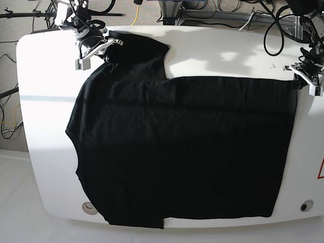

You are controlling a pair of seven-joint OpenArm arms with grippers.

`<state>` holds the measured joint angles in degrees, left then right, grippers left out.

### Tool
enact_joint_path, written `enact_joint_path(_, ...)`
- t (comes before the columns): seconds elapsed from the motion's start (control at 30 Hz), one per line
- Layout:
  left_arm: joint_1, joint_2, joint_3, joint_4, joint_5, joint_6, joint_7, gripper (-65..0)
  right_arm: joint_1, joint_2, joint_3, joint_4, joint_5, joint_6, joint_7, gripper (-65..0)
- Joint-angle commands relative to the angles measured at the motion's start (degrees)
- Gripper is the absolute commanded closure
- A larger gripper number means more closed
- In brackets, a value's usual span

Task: Fold the T-shirt properly
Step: 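Lift the gripped collar edge and pull it away from the hem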

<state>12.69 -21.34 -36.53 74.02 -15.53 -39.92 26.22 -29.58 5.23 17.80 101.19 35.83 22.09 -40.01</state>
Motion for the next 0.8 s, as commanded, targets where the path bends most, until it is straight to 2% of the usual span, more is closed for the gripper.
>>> enact_joint_path(0.0, -0.52, -1.06, 0.00, 1.60, -1.00, -0.08, -0.33, 0.0, -0.27, 0.25, -0.15, 0.77, 0.67, 0.39, 0.50, -0.3)
enact_joint_path(0.27, 0.17, -1.08, -0.13, 2.46, -0.91, -0.08, 0.20, 0.0, -0.86, 0.29, -0.33, 1.29, 0.81, 0.33, 0.56, -0.4)
enact_joint_path(0.77, 13.17, 0.32, 0.18, 17.31, -4.07, -0.08, 1.34, 0.0, -10.38, 0.49, 1.42, 9.15, 0.73, 0.19, 1.11, -0.2)
